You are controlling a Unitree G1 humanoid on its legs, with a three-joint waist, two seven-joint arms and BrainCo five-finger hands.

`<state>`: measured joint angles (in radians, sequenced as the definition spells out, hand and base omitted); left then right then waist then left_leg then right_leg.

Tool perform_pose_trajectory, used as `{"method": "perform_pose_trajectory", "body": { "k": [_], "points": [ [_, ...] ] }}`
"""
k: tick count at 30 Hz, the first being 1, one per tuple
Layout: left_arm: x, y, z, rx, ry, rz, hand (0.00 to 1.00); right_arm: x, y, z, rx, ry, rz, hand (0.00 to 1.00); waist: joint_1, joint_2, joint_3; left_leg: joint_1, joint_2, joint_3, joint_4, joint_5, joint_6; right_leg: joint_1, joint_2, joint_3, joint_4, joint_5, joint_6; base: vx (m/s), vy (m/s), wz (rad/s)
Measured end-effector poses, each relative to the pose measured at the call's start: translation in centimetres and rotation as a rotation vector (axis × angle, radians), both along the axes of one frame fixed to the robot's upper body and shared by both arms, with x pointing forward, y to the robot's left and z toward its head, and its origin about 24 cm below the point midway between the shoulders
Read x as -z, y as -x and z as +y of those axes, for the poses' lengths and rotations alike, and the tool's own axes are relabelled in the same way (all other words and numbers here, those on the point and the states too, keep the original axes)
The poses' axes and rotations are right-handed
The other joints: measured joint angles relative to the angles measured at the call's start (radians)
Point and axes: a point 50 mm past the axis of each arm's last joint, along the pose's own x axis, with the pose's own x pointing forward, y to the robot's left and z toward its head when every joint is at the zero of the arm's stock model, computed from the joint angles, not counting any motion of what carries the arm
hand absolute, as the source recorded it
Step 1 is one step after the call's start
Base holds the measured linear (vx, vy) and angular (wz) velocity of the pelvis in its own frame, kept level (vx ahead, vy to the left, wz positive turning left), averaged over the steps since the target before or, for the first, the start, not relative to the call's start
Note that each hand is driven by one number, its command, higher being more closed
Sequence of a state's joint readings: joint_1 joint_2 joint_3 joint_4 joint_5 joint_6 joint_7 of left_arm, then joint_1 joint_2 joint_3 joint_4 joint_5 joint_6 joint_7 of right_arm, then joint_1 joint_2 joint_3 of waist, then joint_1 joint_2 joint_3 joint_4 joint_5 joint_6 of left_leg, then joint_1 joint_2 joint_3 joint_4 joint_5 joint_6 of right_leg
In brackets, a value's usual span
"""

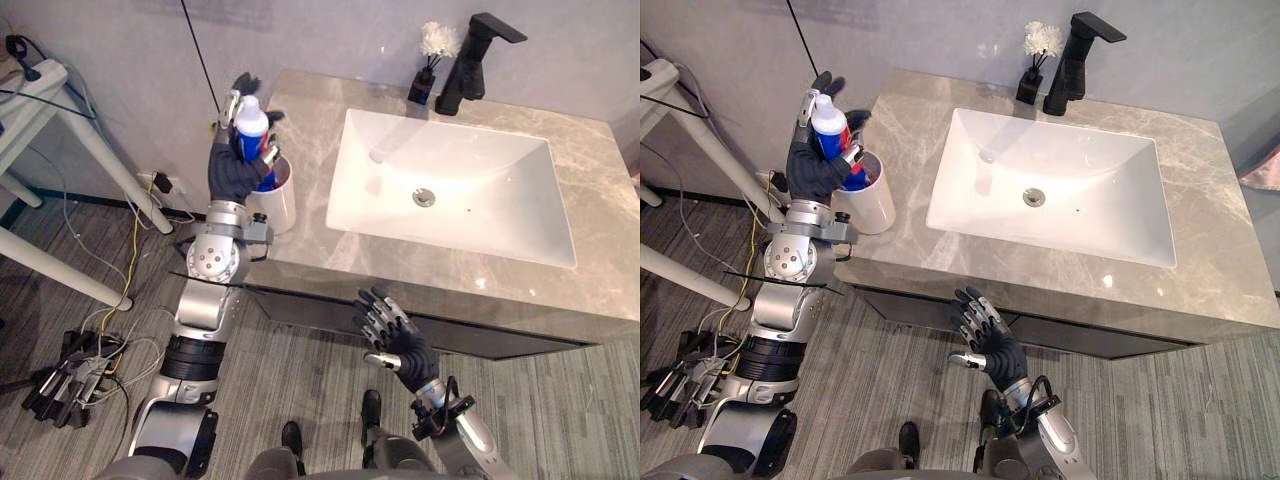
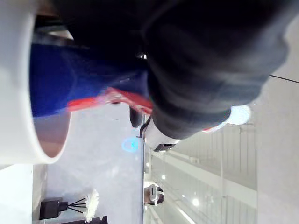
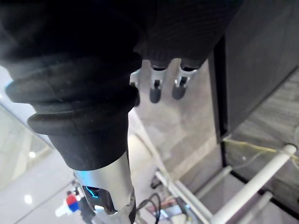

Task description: Organize washtable

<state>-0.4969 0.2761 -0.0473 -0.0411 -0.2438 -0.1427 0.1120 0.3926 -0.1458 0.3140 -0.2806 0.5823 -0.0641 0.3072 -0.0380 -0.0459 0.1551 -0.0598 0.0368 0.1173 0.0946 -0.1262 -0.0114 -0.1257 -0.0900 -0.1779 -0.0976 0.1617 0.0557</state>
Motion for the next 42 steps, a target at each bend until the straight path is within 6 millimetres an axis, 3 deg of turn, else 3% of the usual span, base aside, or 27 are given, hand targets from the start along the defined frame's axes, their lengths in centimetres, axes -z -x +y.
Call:
{"method": "perform_pose_trajectory", "body": {
  "k": [14, 22, 26, 29, 30, 36, 41, 42],
  "points": [
    [-1.9, 0.7, 0.1, 0.015, -0.011, -0.093, 0.0, 0.0, 0.0, 0.2, -0.01, -0.003, -0.001, 0.0, 0.001, 0.008, -0.005, 0.004, 0.0, -0.006, 0.015, 0.001, 0.0, 0.015, -0.001, -0.007, 0.0, 0.001, -0.002, 0.0, 0.0, 0.01],
    [-5.1, 1.7, 0.5, 0.029, -0.055, -0.243, 0.0, 0.4, -0.4, 0.6, -0.026, 0.001, 0.007, 0.0, 0.001, 0.042, -0.053, 0.017, -0.001, -0.019, 0.017, 0.001, 0.0, 0.03, -0.004, -0.013, 0.0, 0.002, -0.004, 0.0, 0.0, 0.01],
    [-7.4, 3.9, 1.5, 0.02, -0.068, -0.381, 0.0, 0.9, -0.7, 0.5, -0.027, 0.01, 0.025, 0.0, 0.011, 0.046, -0.078, 0.02, -0.003, -0.021, 0.01, 0.002, -0.001, 0.034, -0.002, -0.016, 0.0, 0.001, -0.006, -0.04, -0.002, 0.02],
    [-8.0, 6.2, 2.7, -0.013, -0.056, -0.476, 0.0, 1.1, -0.6, 0.5, -0.021, 0.01, 0.032, 0.0, 0.019, 0.051, -0.091, 0.032, -0.004, -0.027, 0.007, 0.006, -0.003, 0.047, -0.001, -0.023, 0.0, -0.004, -0.012, -0.02, -0.013, 0.03],
    [-7.9, 6.7, 3.0, -0.022, -0.054, -0.485, 1.0, 1.1, -0.6, 0.4, -0.018, 0.009, 0.032, 0.0, 0.02, 0.053, -0.091, 0.039, -0.003, -0.029, 0.005, 0.007, -0.003, 0.054, -0.001, -0.025, 0.0, -0.006, -0.014, -0.02, -0.007, 0.05],
    [-3.3, 10.5, 5.2, -0.075, -0.07, -0.366, 1.0, 1.5, -0.2, -0.4, 0.032, -0.004, 0.053, 0.0, 0.037, 0.055, -0.128, 0.067, -0.002, -0.036, -0.027, 0.017, -0.01, 0.07, 0.0, -0.041, -0.001, -0.017, -0.017, 0.01, -0.005, 0.06],
    [1.8, 12.6, 4.8, -0.047, 0.027, -0.142, 1.0, 1.8, 0.1, -1.0, 0.076, -0.016, 0.068, 0.0, 0.051, 0.041, -0.137, 0.064, -0.003, -0.043, -0.038, 0.017, -0.011, 0.073, -0.003, -0.043, -0.001, -0.022, -0.014, 0.0, 0.0, 0.0],
    [2.1, 12.6, 4.7, -0.041, 0.036, -0.128, 1.0, 1.8, 0.1, -1.0, 0.076, -0.016, 0.07, 0.0, 0.051, 0.039, -0.138, 0.064, -0.003, -0.044, -0.041, 0.018, -0.012, 0.073, -0.004, -0.043, -0.001, -0.023, -0.012, -0.02, 0.006, 0.05]
  ]
}}
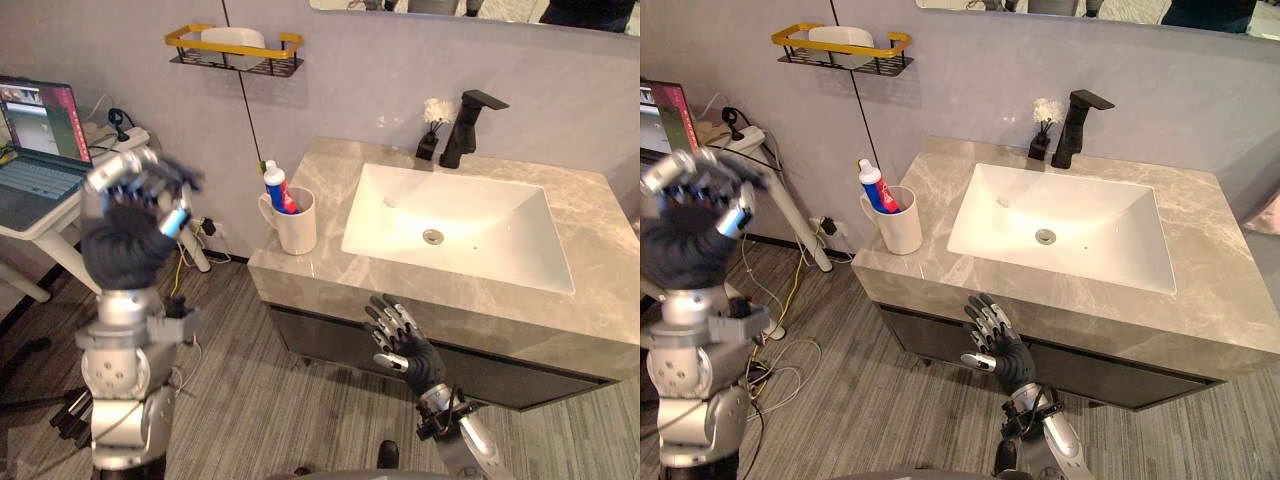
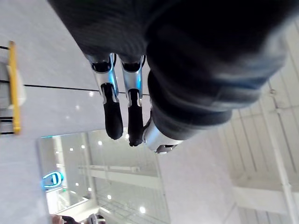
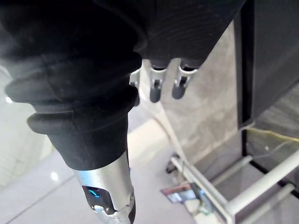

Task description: Organize washtable

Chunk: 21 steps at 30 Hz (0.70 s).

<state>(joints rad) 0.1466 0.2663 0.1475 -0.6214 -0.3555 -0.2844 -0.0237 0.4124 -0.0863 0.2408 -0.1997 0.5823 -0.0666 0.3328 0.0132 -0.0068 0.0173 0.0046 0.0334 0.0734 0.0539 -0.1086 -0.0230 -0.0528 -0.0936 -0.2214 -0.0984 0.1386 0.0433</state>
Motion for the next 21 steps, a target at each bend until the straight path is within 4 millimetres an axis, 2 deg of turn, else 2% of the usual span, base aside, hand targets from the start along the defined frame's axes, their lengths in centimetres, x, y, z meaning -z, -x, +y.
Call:
{"method": "perform_pose_trajectory", "body": {
  "k": [5, 9, 13, 17, 21],
  "points": [
    [4.0, 0.7, -2.4, 0.121, 0.09, 0.213, 1.0, 0.3, 0.4, -0.3, 0.014, 0.002, 0.022, 0.0, -0.001, -0.004, -0.003, 0.01, -0.001, -0.014, -0.013, 0.002, -0.001, 0.014, -0.004, -0.021, 0.0, -0.015, 0.007, 0.02, 0.007, 0.11],
    [5.8, 0.1, -2.6, 0.14, 0.101, 0.308, 1.0, 0.4, 0.5, -0.7, 0.025, 0.008, 0.024, 0.0, -0.001, -0.005, -0.002, 0.01, 0.0, -0.013, -0.012, 0.002, -0.001, 0.013, -0.002, -0.022, 0.0, -0.015, 0.007, 0.04, 0.006, 0.01],
    [8.2, -0.9, -2.7, 0.142, 0.107, 0.426, 1.0, 0.4, 0.4, -0.9, 0.03, 0.013, 0.022, 0.0, -0.001, -0.017, 0.01, 0.004, 0.001, -0.002, -0.007, 0.001, 0.0, 0.004, -0.001, -0.012, 0.0, -0.015, 0.007, 0.02, 0.006, -0.07],
    [9.1, -2.6, -2.9, 0.142, 0.088, 0.469, 1.0, 0.1, 0.1, -0.8, 0.025, 0.013, 0.01, 0.0, -0.001, -0.026, 0.029, -0.01, 0.001, 0.009, -0.003, -0.001, 0.001, -0.014, 0.0, 0.001, 0.0, -0.014, 0.008, -0.01, -0.001, -0.08],
    [9.2, -4.3, -3.0, 0.132, 0.041, 0.475, 1.0, -0.2, -0.1, -0.9, 0.032, 0.017, -0.005, 0.0, -0.003, -0.025, 0.05, -0.011, 0.002, 0.017, 0.001, -0.004, 0.004, -0.023, 0.003, 0.009, 0.001, -0.012, 0.008, 0.01, -0.002, -0.07]
  ]
}}
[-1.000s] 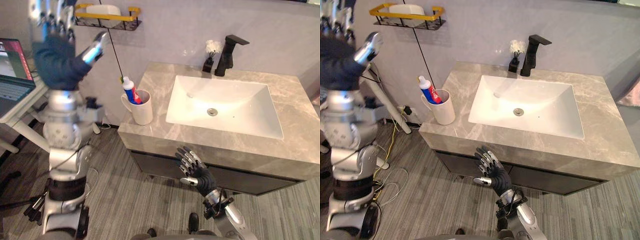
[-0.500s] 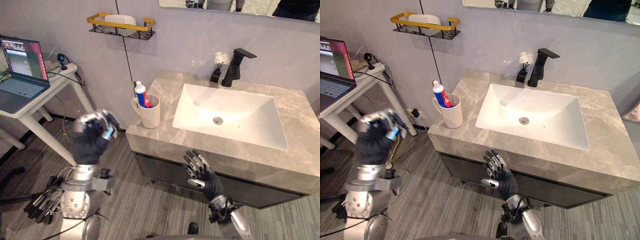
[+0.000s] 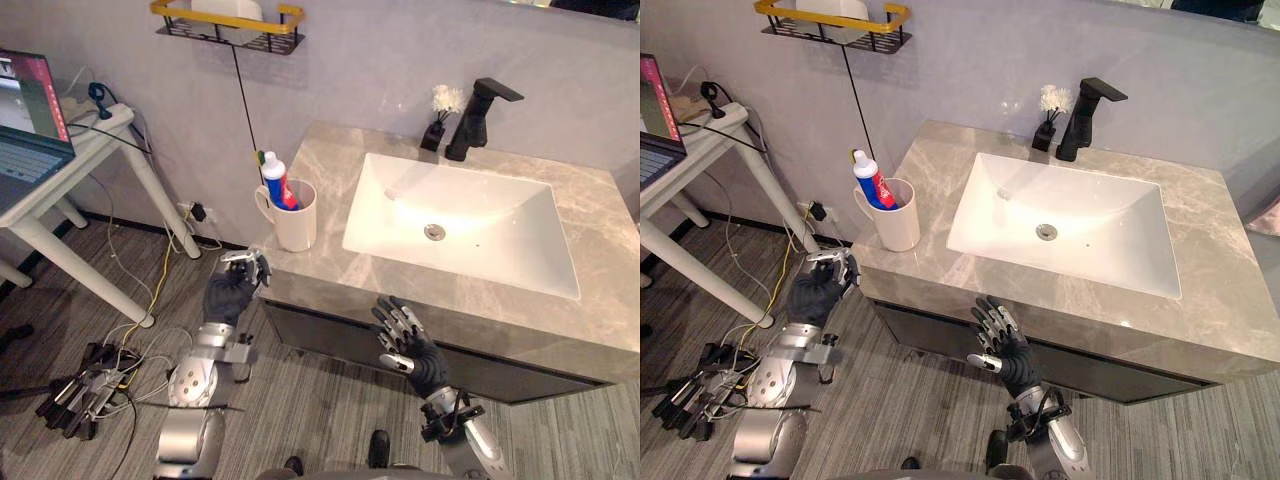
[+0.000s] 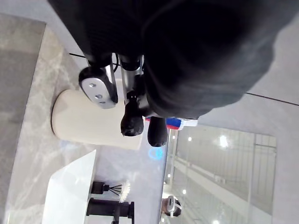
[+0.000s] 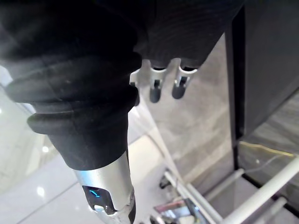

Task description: Organize washtable

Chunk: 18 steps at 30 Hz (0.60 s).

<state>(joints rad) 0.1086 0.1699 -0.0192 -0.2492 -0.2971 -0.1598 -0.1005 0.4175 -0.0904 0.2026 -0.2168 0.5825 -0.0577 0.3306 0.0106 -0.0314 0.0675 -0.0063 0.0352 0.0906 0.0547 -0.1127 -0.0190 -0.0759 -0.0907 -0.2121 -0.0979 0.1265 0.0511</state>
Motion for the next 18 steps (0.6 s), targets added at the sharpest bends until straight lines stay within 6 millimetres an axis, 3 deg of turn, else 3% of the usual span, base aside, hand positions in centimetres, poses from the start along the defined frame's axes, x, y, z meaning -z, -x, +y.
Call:
{"method": "perform_pose_trajectory", "body": {
  "k": [8, 18],
  "points": [
    [-1.2, -3.4, 0.1, -0.007, -0.124, -0.033, 1.0, -0.5, -0.5, -0.1, -0.009, 0.01, -0.029, 0.0, -0.016, -0.008, 0.061, -0.036, 0.001, 0.029, 0.036, -0.022, 0.005, -0.037, 0.001, 0.032, 0.0, 0.014, 0.002, 0.0, 0.004, -0.11],
    [-2.2, -5.4, 0.1, -0.017, -0.193, -0.045, 1.0, -1.3, -0.4, -0.1, -0.012, 0.01, -0.062, 0.0, -0.024, -0.009, 0.089, -0.072, 0.0, 0.058, 0.073, -0.043, 0.013, -0.071, 0.002, 0.059, 0.0, 0.03, 0.005, -0.01, 0.004, -0.08]
  ]
}}
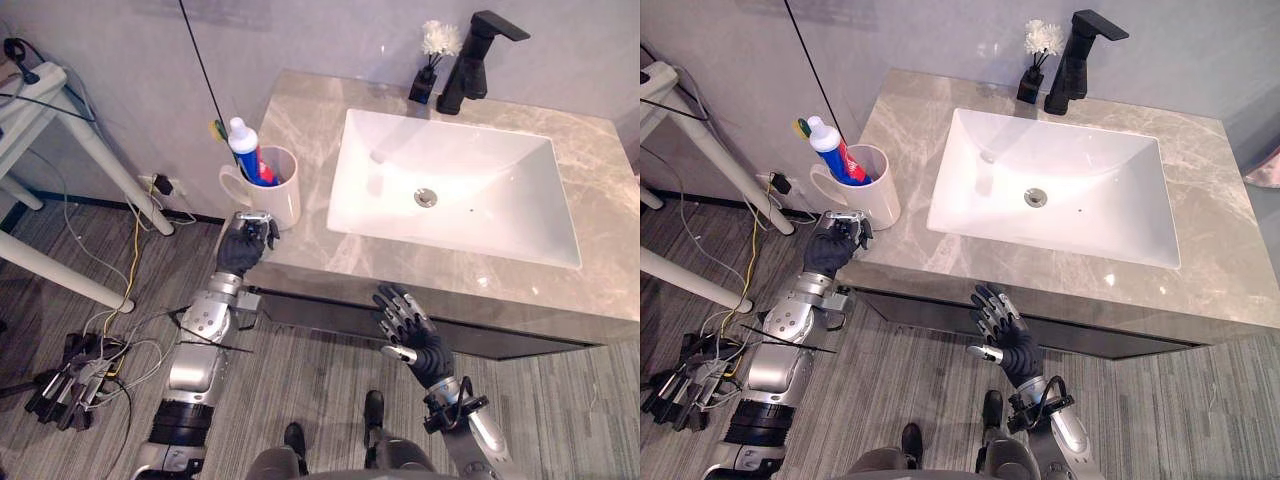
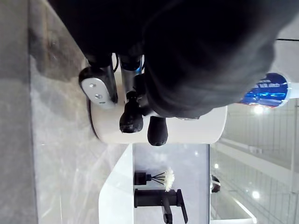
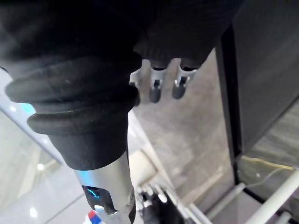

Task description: Organize washtable

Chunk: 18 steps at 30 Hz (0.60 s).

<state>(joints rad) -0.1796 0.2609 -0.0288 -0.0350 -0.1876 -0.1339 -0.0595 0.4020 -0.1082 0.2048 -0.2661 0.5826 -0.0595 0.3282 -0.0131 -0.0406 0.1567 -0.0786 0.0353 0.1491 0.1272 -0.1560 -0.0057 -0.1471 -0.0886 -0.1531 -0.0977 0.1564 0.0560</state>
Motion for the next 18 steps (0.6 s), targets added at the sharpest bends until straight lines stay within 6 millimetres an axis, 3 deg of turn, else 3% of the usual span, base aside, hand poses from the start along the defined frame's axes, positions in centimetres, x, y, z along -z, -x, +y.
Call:
{"method": "perform_pose_trajectory", "body": {
  "k": [15, 18],
  "points": [
    [-0.6, -1.0, 0.5, -0.011, -0.044, -0.011, 1.0, 0.4, 0.5, -0.3, -0.003, 0.017, 0.024, 0.0, -0.002, 0.007, 0.011, -0.037, 0.0, 0.018, 0.03, -0.013, 0.004, -0.032, 0.001, 0.02, 0.0, 0.01, 0.004, -0.01, 0.0, -0.04],
    [-1.3, -2.0, 0.7, -0.027, -0.058, -0.019, 1.0, 0.4, 0.6, -0.3, -0.006, 0.016, 0.024, 0.0, 0.0, 0.006, 0.022, -0.04, 0.0, 0.018, 0.035, -0.013, 0.004, -0.032, 0.001, 0.02, 0.0, 0.014, 0.004, 0.0, 0.0, 0.0]
  ]
}}
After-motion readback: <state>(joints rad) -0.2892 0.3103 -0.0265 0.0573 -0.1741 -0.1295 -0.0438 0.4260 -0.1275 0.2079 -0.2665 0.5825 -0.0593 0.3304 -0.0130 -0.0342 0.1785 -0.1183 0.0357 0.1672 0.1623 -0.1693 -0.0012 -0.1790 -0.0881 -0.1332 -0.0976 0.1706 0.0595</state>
